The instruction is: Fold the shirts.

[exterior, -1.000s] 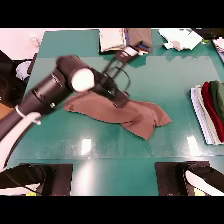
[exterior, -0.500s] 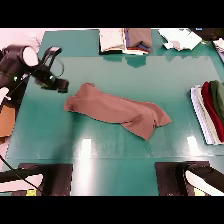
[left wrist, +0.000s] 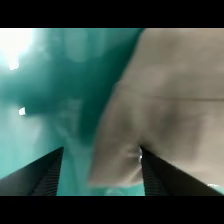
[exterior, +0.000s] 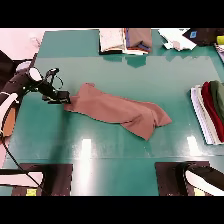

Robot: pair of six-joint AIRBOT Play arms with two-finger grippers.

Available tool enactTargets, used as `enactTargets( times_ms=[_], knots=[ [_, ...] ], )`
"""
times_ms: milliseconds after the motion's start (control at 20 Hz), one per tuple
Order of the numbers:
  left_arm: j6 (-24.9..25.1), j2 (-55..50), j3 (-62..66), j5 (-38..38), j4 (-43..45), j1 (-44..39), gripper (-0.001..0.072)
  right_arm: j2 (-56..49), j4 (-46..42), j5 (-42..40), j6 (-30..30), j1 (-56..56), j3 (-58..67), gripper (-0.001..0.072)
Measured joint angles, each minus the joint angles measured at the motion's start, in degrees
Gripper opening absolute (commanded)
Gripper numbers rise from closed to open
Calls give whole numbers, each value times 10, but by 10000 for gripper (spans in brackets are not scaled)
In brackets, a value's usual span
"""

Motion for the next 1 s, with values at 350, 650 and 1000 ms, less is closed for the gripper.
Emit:
enactTargets(
  times_ms=[350, 650, 1000],
  knots=[
    [39, -6, -3, 10, -40, 3, 24, -20, -44, 45, 10, -4, -69, 18],
    [51, 42, -1, 32, -22, 3, 24, 31, -123, 56, 38, -80, -313, 495],
    [53, 54, 0, 35, -18, 3, 24, -30, -63, -10, 43, -126, -485, 495]
  ],
)
